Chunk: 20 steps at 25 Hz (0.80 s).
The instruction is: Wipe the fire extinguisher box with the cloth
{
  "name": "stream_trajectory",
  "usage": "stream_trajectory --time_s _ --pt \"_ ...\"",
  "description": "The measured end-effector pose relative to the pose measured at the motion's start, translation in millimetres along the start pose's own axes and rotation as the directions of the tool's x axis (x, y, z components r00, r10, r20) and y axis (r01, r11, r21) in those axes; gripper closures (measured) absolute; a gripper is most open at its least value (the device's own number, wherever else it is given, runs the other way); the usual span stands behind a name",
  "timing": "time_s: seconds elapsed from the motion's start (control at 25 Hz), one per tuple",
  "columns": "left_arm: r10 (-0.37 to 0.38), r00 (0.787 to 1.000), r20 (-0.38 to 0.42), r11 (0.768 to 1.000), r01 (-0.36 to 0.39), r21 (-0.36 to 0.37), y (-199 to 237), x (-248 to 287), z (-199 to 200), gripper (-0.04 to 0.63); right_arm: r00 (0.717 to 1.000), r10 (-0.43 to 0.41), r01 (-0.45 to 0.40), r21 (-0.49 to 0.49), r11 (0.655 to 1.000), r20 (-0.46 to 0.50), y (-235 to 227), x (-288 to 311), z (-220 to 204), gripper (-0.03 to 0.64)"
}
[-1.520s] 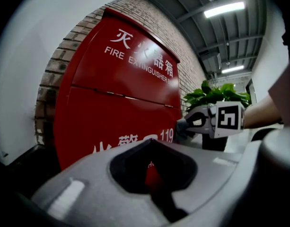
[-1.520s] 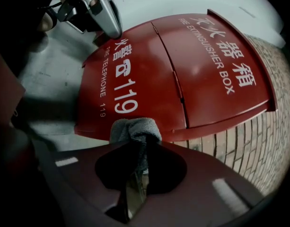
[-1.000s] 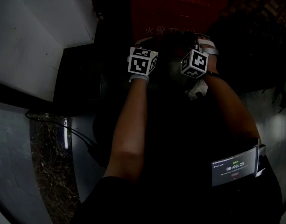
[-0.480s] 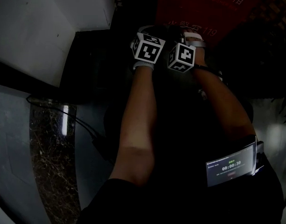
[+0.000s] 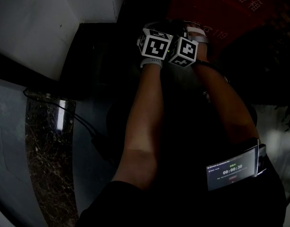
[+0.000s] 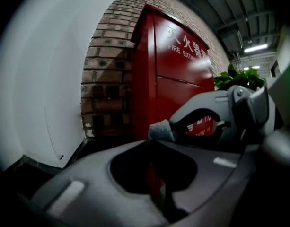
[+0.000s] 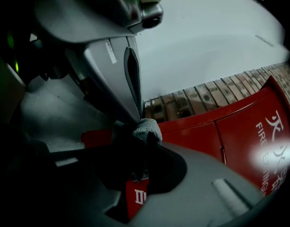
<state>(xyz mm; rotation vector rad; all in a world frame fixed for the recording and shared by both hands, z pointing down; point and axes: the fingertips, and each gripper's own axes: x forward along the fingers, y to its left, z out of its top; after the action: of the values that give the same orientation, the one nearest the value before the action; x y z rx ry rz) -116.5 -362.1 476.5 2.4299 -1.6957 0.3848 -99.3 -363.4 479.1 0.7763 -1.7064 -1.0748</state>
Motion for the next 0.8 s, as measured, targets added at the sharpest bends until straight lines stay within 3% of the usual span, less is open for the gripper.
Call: stream_trajectory --time_s 0.2,0.44,0.8 --pt "-0.018 1.0 0.014 0.999 0.019 -0.035 -6 1 3 0.592 1.0 -0.007 0.007 0.001 1.0 0.006 -1 -2 -5 0.584" --pt "-0.099 0.995 0.021 0.995 0.099 0.012 -33 12 7 0.592 1.0 -0.01 0.01 0.009 1.0 -0.01 -4 -10 -30 0.584" --pt "-0.225 0.971 0.079 0.971 0.231 -0.067 -70 19 18 0.592 0.999 -0.004 0.005 0.014 1.0 -0.043 -2 -21 -71 0.584"
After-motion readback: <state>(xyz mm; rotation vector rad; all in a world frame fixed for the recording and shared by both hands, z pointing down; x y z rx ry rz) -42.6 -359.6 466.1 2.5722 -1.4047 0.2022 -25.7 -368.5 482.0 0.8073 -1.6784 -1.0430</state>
